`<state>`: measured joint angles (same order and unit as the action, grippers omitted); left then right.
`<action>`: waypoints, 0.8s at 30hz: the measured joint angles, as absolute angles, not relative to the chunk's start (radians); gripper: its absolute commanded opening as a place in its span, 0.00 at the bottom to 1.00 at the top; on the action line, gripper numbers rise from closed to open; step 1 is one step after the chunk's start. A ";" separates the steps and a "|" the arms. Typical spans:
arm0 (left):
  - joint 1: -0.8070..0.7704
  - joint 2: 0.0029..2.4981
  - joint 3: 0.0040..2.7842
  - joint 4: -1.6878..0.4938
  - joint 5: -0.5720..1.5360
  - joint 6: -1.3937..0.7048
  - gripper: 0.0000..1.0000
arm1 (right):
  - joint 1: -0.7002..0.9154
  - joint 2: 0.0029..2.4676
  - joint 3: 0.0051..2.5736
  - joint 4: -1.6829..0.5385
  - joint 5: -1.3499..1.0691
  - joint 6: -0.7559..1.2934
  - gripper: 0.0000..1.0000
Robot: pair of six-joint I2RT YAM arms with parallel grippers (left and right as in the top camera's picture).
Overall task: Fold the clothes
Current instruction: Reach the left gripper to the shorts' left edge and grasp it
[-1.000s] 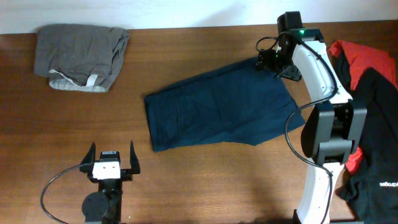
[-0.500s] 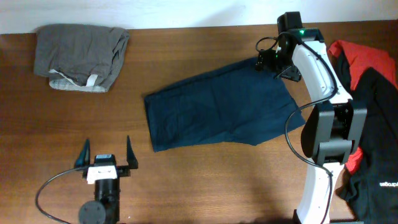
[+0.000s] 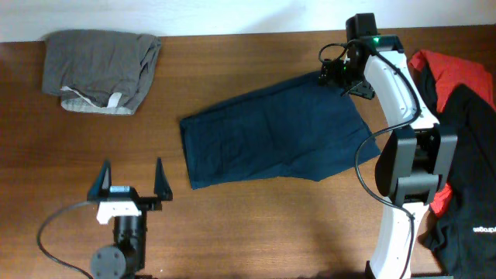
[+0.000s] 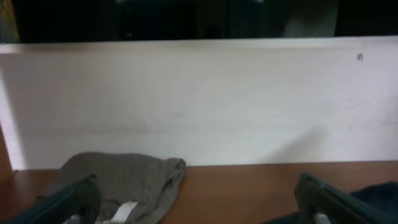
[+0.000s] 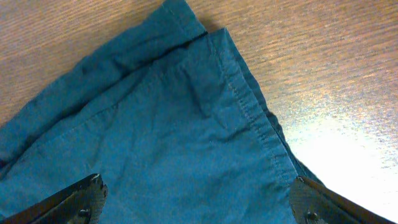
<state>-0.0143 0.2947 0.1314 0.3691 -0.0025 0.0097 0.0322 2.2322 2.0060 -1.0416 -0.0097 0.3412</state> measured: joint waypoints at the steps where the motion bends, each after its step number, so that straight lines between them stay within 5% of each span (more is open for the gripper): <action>1: -0.014 0.350 0.178 0.371 -0.001 0.007 0.99 | 0.032 2.232 2.006 -1.043 -0.010 0.341 0.99; 13: -0.014 0.898 0.588 0.340 0.180 0.004 0.99 | 0.032 2.232 2.006 -1.064 -0.010 0.340 0.99; 24: 0.015 1.497 1.080 -0.485 0.334 0.006 0.99 | 0.032 2.232 2.005 -1.053 -0.010 0.341 0.99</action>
<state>0.0147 1.4967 1.0801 -0.4850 0.3340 0.0063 0.0322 2.2322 2.0052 -1.0527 -0.0105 0.3408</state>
